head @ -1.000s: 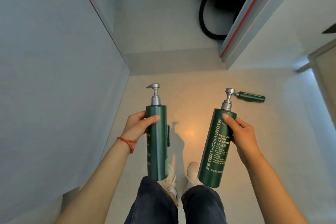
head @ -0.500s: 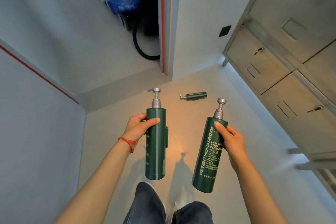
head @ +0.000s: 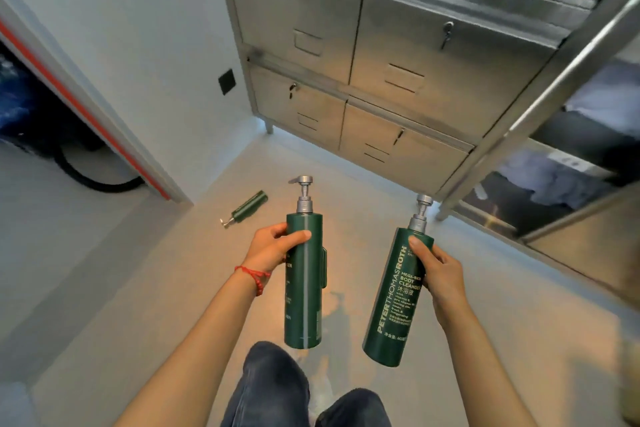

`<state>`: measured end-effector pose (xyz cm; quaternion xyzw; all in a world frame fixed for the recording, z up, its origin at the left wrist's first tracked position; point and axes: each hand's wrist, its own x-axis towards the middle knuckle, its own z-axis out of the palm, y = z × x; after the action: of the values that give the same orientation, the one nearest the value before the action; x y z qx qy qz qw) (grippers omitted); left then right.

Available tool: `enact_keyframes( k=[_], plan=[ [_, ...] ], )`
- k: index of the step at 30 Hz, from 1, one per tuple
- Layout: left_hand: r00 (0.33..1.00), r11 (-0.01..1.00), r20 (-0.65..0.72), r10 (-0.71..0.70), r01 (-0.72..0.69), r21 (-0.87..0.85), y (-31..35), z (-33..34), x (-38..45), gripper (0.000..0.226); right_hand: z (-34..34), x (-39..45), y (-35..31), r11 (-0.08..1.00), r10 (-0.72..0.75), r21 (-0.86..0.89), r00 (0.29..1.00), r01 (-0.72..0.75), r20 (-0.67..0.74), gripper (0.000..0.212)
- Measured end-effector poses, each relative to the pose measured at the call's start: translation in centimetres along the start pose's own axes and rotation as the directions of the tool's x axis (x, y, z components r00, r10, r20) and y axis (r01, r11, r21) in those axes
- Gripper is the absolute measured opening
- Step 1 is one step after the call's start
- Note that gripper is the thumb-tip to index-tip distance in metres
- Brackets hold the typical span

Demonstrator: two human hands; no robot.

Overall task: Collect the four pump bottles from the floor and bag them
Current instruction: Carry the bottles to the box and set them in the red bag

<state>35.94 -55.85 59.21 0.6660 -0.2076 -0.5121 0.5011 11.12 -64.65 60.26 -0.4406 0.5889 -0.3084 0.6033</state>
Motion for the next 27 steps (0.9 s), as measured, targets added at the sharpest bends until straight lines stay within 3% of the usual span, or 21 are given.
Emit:
enact_keyframes(
  k=[6,13,18,27],
  plan=[
    [0.954,0.987,0.299,-0.028,-0.022,0.162,3.1,9.6,4.8,0.014,-7.3,-0.4,0.4,0.987,0.047,0.163,0.957,0.000,-0.285,0.016],
    [0.825,0.949,0.555,-0.105,-0.084,0.304,5.9,18.7,9.3,0.019,-11.5,-1.4,1.1,0.937,0.135,0.338,0.800,0.089,-0.585,0.011],
    [0.715,0.916,0.680,-0.165,-0.145,0.374,6.8,23.5,10.8,0.012,-12.7,-2.3,1.9,0.905,0.206,0.404,0.689,0.136,-0.695,0.014],
    [0.564,0.863,0.780,-0.270,-0.218,0.456,5.9,34.4,11.2,0.022,-18.5,-2.7,3.1,0.871,0.298,0.456,0.537,0.186,-0.789,0.016]
  ],
)
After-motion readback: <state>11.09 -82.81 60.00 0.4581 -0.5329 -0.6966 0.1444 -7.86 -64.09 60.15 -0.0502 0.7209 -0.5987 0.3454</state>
